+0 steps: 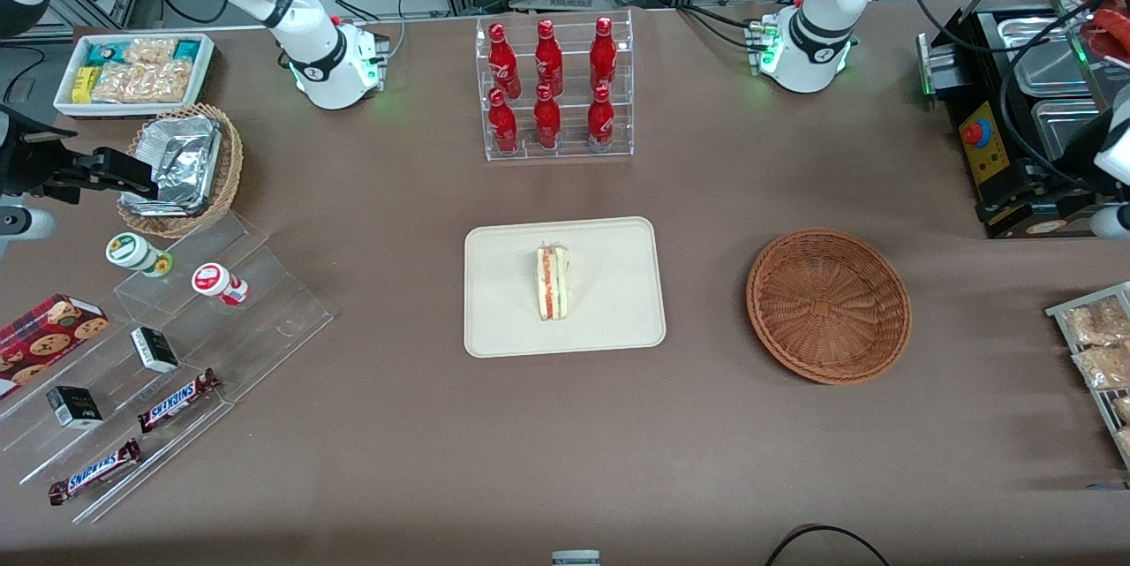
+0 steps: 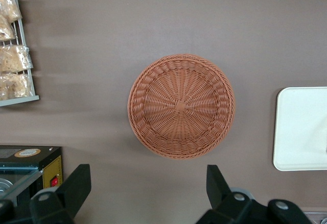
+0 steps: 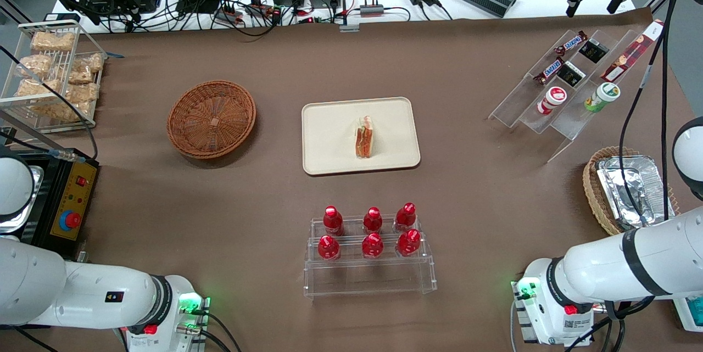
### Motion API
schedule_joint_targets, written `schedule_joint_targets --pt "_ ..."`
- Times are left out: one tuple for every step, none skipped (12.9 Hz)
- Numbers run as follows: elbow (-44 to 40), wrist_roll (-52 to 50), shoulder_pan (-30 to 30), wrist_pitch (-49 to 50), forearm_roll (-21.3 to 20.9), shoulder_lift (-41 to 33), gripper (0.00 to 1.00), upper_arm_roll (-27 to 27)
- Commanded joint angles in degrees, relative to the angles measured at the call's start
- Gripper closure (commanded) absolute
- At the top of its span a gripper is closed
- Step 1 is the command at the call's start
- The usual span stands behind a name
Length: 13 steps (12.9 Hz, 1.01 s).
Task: Place sandwich from basket to tray
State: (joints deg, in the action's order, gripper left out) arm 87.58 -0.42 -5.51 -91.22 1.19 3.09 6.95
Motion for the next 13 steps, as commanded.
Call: schedule_joint_targets --pt "-1.36 1.91 2.52 4.55 0.84 -1.32 0.0 -1.06" --pt "-1.1 3.31 3.22 4.91 0.75 -1.59 0.0 -1.15" --pt "-0.49 4.72 3.32 4.91 0.57 -2.11 0.0 -1.06" --pt "-0.05 4.9 3.32 4.91 0.48 -2.47 0.0 -1.06" --pt "0.13 4.91 3.23 5.09 0.22 -2.56 0.0 -1.06" --pt "-0.04 4.73 3.14 5.09 0.22 -2.38 0.0 -1.24" --pt "-0.22 4.21 3.05 5.09 0.13 -2.3 0.0 -1.59" --pt "-0.22 3.86 3.05 5.18 0.04 -2.38 0.0 -1.76" --pt "-0.05 2.63 2.97 5.18 -0.22 -2.56 0.0 -1.85" --pt "-0.22 2.19 2.88 5.18 -0.83 -2.56 0.0 -2.29" --pt "-0.31 1.49 2.88 5.09 -1.01 -2.47 0.0 -2.73" --pt "-0.31 1.13 2.88 5.18 -1.01 -2.47 0.0 -2.73" --pt "-0.31 1.04 2.88 5.18 -1.01 -2.38 0.0 -2.82"
